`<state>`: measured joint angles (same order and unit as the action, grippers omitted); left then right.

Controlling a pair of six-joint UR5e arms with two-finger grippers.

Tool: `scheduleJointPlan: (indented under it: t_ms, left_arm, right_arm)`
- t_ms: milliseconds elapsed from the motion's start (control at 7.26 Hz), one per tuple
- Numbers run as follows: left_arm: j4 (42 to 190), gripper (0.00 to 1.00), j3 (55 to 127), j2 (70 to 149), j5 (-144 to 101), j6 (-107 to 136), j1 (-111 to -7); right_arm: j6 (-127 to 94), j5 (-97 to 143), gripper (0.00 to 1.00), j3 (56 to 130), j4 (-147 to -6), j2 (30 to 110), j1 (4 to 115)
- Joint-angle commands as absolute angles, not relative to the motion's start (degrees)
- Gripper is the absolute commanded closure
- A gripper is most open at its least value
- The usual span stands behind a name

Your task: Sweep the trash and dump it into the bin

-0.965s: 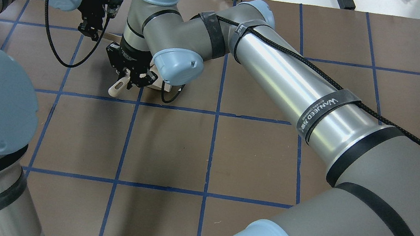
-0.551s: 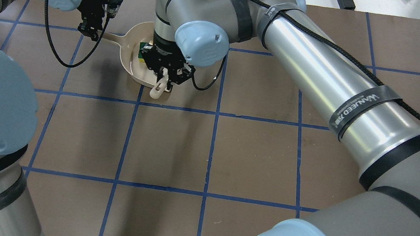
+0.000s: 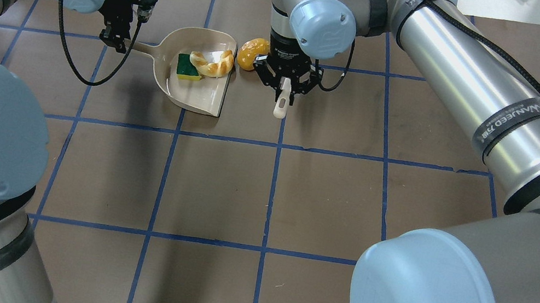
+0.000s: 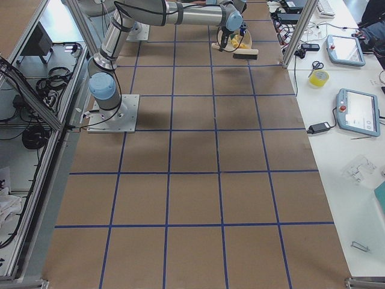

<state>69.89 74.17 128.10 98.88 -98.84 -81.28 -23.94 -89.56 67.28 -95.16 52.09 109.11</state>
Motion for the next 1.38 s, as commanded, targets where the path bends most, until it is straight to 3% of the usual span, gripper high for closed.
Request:
scheduleJointPlan:
  t_ms: [0, 276, 1240]
  left_arm:
    - [70.40, 1.00, 73.74, 127.97, 100.28, -97.13, -81.47]
    - [70.84, 1.00, 73.48, 127.97, 100.63, -95.99, -82.00]
    - [71.19, 1.00, 73.65, 128.06, 100.72, -94.66, -82.18]
  right_arm:
    - [-13.58, -95.88, 1.00, 66.02, -95.62, 48.27, 108.54]
    - [-10.03, -99.57, 1.00, 62.41, -94.93, 44.58, 108.63]
    - [-15.71, -94.15, 1.00, 61.97, -95.36, 43.94, 117.32]
